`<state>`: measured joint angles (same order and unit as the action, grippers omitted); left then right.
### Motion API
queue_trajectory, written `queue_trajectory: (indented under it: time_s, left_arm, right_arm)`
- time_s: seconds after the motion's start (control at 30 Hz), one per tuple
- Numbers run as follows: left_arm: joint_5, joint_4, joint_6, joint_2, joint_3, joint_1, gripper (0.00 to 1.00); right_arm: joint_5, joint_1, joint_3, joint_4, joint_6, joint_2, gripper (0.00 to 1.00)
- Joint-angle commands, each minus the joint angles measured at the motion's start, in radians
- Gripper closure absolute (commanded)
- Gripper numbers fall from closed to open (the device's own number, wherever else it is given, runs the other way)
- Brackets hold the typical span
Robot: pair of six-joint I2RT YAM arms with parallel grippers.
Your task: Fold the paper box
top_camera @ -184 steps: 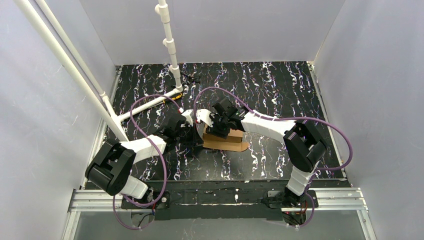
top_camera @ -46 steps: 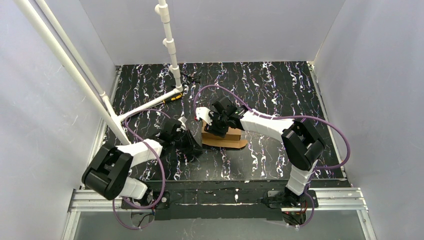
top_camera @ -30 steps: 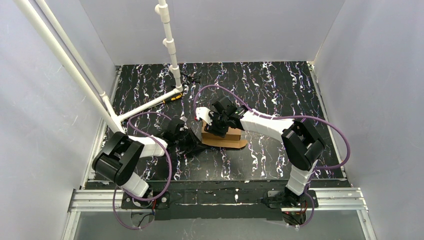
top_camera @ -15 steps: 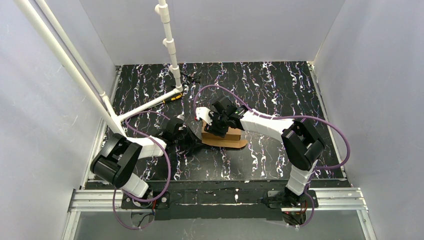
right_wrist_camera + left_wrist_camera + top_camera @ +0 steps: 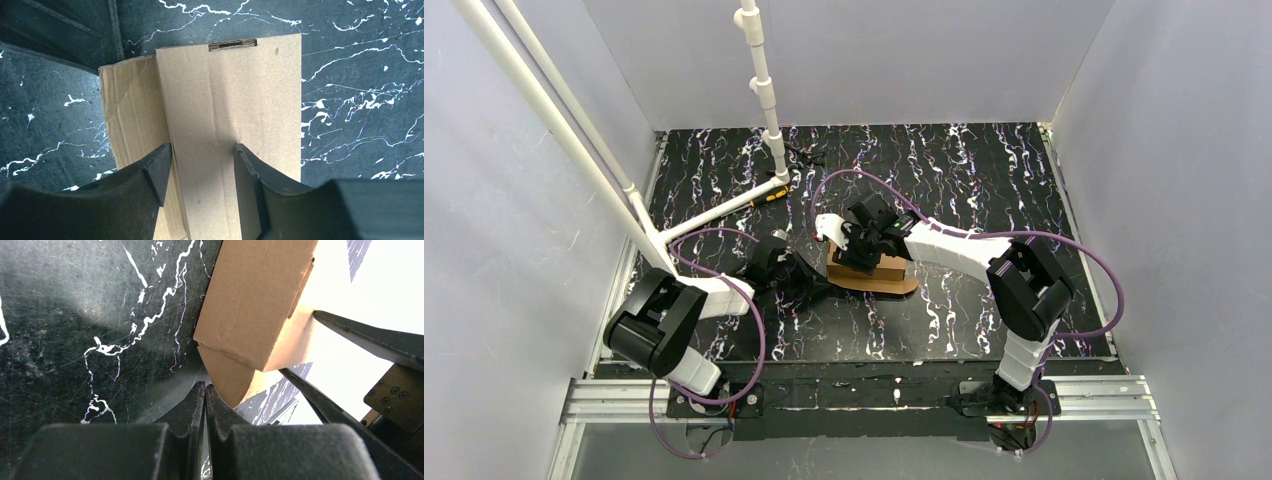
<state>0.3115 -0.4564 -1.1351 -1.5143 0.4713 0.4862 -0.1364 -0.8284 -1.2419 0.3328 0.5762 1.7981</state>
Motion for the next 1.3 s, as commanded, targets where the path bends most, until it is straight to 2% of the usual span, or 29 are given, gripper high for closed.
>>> queue_trajectory:
  time_s: [0.0,0.13,0.4,0.63,0.73,0.8,0.9,0.97,1.0,1.03,1.1,1.27]
  left_arm:
    - [0.020,-0.076,-0.026,0.043,-0.001,-0.009,0.97]
    - [0.039,-0.077,-0.012,0.047,-0.005,-0.014,0.96]
    - [0.154,-0.062,0.152,0.096,-0.075,-0.017,0.93]
    - [0.097,0.139,0.290,0.280,-0.109,-0.025,0.88]
    - [0.030,0.334,0.398,0.429,-0.071,-0.026,0.77]
    - [-0.021,0.432,0.447,0.507,-0.040,-0.027,0.66]
    - [-0.055,0.451,0.470,0.562,-0.010,-0.027,0.49]
    - [-0.059,0.418,0.459,0.553,-0.002,-0.028,0.37]
    - [-0.058,0.396,0.435,0.519,0.003,-0.029,0.19]
    - [-0.063,0.398,0.427,0.500,0.015,-0.029,0.07]
    - [-0.050,0.401,0.440,0.457,0.048,-0.029,0.02]
    - [-0.013,0.433,0.470,0.331,0.171,-0.032,0.03]
  right_arm:
    - [-0.048,-0.004,0.019,0.087,-0.024,0.071,0.43]
    - [-0.048,-0.003,0.019,0.089,-0.024,0.072,0.43]
    - [-0.050,-0.003,0.018,0.097,-0.011,0.068,0.43]
    - [-0.059,-0.003,0.018,0.128,0.044,0.063,0.41]
    - [-0.109,-0.003,0.012,0.161,0.076,0.032,0.39]
    - [-0.137,0.003,0.010,0.171,0.088,-0.060,0.31]
    - [-0.220,0.038,0.043,0.194,0.132,-0.162,0.24]
    - [-0.310,0.115,0.082,0.178,0.131,-0.226,0.20]
    - [-0.340,0.151,0.088,0.178,0.129,-0.238,0.20]
    - [-0.358,0.170,0.090,0.178,0.126,-0.243,0.20]
    - [-0.402,0.225,0.095,0.172,0.112,-0.259,0.20]
    - [-0.486,0.390,0.160,0.038,-0.042,-0.319,0.21]
